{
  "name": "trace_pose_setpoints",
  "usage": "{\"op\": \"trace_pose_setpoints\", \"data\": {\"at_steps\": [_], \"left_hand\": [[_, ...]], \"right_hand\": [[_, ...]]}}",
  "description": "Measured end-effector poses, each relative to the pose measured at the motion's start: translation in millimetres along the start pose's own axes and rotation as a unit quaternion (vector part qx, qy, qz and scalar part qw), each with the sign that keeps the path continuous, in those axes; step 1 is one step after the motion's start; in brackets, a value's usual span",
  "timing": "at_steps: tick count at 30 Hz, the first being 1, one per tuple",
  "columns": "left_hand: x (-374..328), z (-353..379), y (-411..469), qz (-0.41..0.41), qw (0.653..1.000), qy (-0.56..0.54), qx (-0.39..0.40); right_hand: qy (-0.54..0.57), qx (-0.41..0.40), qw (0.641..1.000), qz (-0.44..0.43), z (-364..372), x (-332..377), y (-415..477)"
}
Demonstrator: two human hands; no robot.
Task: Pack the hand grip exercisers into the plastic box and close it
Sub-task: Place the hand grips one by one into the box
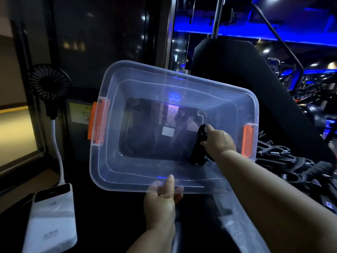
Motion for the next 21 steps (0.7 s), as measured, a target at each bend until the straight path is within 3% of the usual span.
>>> {"op": "trace_pose_setpoints", "data": {"at_steps": [17, 21], "left_hand": [[-7.2, -2.3, -5.9, 0.005, 1.000, 0.011, -0.007], [-6.5, -3.5, -5.3, 0.004, 1.000, 0.012, -0.013]], "right_hand": [[-0.093, -0.010, 0.996, 0.007, -10.0, 2.3, -5.6], [-0.083, -0.026, 0.995, -0.054, -4.8, 9.6, -7.8]]}}
Point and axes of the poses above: each hand's wrist, its own y-axis towards the middle knuckle, its own z-axis out of the palm, x = y × z, the point moved 5 cm from there along y, towards the middle knuckle, and after that the axes turned 12 degrees about y, right-handed, at the moved point
